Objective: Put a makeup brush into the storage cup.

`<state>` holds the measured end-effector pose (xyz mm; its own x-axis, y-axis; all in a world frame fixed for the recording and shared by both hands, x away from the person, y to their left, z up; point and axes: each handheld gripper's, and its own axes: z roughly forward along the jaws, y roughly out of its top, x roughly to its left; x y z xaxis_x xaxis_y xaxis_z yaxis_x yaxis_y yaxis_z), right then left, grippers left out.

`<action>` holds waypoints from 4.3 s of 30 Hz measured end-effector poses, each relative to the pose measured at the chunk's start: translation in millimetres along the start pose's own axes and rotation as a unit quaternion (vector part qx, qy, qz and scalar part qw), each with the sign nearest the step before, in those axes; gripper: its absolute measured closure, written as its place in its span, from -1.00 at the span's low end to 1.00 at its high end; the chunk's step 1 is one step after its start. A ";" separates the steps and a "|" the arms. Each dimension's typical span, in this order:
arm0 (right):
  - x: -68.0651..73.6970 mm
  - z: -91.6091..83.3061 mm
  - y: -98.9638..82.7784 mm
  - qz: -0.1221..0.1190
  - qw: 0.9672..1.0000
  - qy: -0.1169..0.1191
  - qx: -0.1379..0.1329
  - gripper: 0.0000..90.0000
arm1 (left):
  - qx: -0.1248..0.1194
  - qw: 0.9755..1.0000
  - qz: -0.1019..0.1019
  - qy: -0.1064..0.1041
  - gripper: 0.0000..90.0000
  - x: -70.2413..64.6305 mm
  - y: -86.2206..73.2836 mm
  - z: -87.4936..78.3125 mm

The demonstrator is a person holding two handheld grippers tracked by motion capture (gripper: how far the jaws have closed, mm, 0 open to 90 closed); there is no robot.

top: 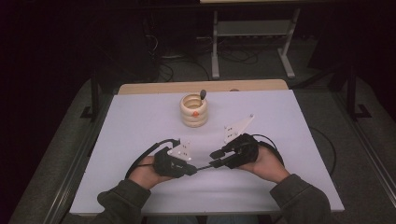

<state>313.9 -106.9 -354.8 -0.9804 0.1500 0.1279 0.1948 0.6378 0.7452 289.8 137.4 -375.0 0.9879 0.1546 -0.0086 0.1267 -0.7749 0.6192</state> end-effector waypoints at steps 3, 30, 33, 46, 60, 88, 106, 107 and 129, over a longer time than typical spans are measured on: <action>-1.2 -3.6 -3.0 0.020 1.000 -0.007 -0.010 0.35 | -0.002 1.000 -0.007 0.005 0.89 0.8 -1.6 -1.3; -17.9 -4.3 -17.8 0.088 0.992 0.055 -0.067 0.74 | -0.044 0.999 -0.019 0.020 0.89 1.8 -8.0 -15.7; -19.3 -3.7 -17.5 0.082 0.991 0.081 -0.072 0.86 | -0.036 0.999 -0.012 0.019 0.87 1.5 -7.6 -12.6; -12.2 -2.6 -1.3 0.037 0.997 0.061 -0.004 0.89 | -0.020 1.000 -0.017 0.011 0.60 -3.1 1.9 -4.3; -6.9 -3.5 9.2 0.046 0.997 0.036 -0.048 0.43 | -0.029 0.999 -0.027 0.013 0.89 0.6 -0.3 -7.4; -11.9 8.2 4.4 0.069 0.991 0.046 -0.101 0.88 | -0.062 0.995 -0.071 0.026 0.69 7.1 -1.2 -10.2; -21.8 -7.2 -1.8 0.088 0.994 0.014 -0.062 0.88 | -0.062 0.995 -0.074 0.037 0.51 5.9 -10.3 -10.6; -22.1 -8.3 -1.8 0.090 0.994 0.013 -0.061 0.88 | -0.062 0.995 -0.075 0.037 0.51 5.9 -10.7 -11.0; -39.9 -30.0 1.7 0.110 0.993 -0.016 -0.048 0.88 | -0.084 0.990 -0.100 0.053 0.41 4.0 -29.4 -18.5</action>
<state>352.4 -134.5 -339.1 -0.9127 0.3029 0.2744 0.3987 0.5125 0.7605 288.4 172.1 -378.7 0.9285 0.3651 -0.0684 0.2943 -0.6107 0.7351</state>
